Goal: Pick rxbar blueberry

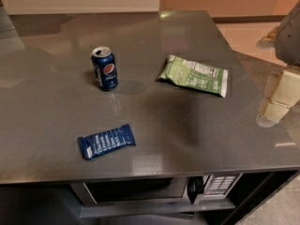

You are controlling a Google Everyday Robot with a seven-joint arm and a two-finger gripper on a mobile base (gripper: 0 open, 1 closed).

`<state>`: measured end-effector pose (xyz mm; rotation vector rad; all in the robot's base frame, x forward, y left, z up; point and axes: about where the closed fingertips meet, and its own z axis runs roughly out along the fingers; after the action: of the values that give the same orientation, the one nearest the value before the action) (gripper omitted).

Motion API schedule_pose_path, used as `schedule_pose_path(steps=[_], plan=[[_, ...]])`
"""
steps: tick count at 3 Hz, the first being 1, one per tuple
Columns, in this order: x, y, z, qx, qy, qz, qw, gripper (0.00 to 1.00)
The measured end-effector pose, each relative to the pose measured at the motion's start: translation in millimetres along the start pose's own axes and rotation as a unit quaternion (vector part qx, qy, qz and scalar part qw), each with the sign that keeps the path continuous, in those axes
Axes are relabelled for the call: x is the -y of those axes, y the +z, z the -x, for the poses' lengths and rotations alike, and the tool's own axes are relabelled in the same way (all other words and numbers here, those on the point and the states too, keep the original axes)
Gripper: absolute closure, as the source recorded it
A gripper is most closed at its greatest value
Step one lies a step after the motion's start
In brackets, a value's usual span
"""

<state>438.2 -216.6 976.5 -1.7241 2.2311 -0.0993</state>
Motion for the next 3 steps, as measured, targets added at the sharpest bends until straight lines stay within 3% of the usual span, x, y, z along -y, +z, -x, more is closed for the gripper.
schedule_pose_path(steps=[2, 3], plan=[[2.0, 2.4, 5.9, 0.005, -0.005, 0.003, 1.0000, 0.00], [6.3, 23.3, 32.1, 0.026, -0.027, 0.010, 0.9992, 0.00]])
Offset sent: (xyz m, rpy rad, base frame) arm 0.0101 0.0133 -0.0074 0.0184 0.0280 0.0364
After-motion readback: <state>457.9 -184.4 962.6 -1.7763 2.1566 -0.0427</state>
